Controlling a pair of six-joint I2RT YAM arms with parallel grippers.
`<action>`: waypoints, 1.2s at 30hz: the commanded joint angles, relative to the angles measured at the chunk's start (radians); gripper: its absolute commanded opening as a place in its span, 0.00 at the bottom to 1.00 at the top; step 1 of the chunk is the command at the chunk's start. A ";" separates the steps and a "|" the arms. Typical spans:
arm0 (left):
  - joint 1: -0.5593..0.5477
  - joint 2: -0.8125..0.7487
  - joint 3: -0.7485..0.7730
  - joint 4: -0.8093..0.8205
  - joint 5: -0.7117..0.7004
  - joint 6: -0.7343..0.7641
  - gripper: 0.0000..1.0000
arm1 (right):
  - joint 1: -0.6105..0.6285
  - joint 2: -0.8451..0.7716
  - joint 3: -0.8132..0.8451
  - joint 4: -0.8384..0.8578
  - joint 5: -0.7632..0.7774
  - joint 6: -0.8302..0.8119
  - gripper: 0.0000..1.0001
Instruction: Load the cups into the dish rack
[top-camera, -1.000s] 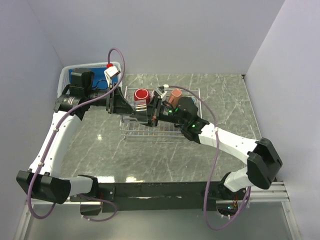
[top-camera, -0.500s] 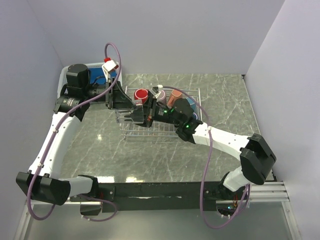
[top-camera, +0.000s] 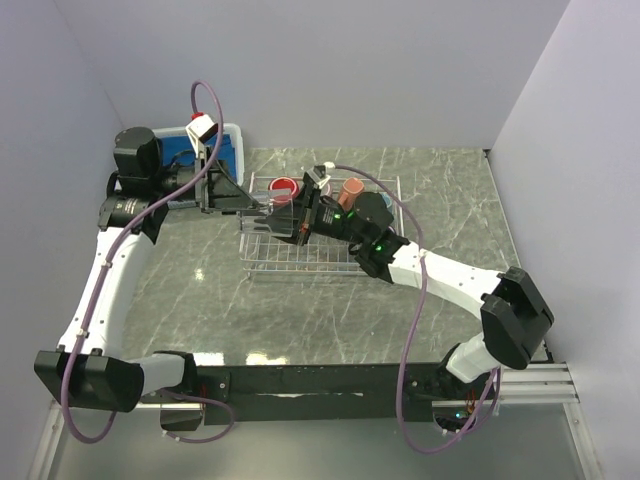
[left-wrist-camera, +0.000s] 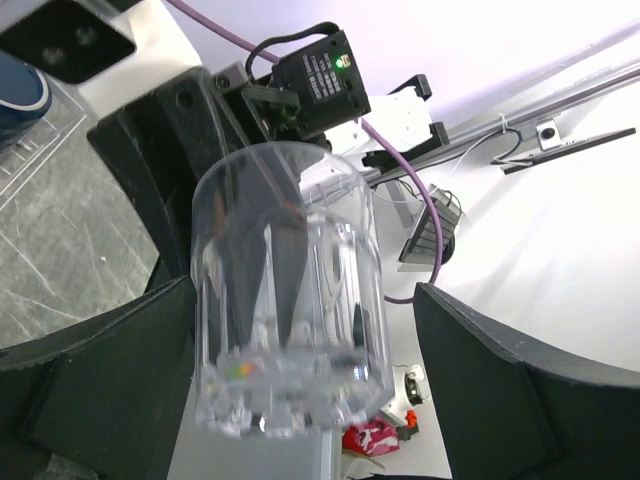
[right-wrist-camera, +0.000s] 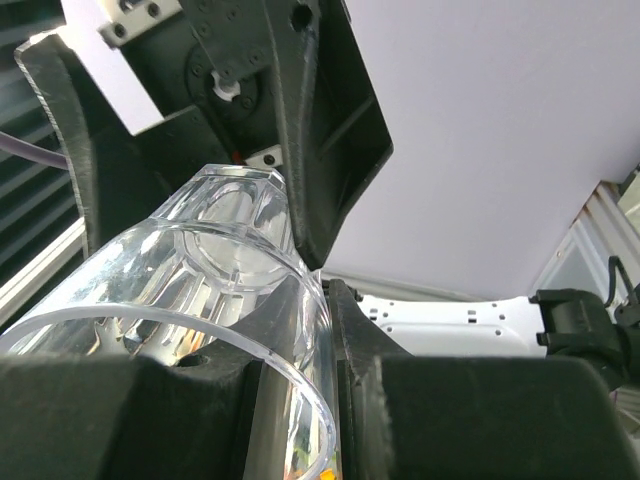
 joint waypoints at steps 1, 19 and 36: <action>0.009 -0.047 -0.008 0.026 0.061 -0.028 0.96 | -0.024 -0.061 0.032 0.044 0.023 -0.013 0.00; -0.083 -0.064 -0.038 0.094 -0.029 -0.021 0.65 | -0.016 0.004 0.067 0.077 0.015 0.013 0.00; 0.022 -0.012 0.018 0.144 0.058 -0.100 0.01 | -0.084 -0.127 -0.045 -0.065 0.022 -0.021 0.65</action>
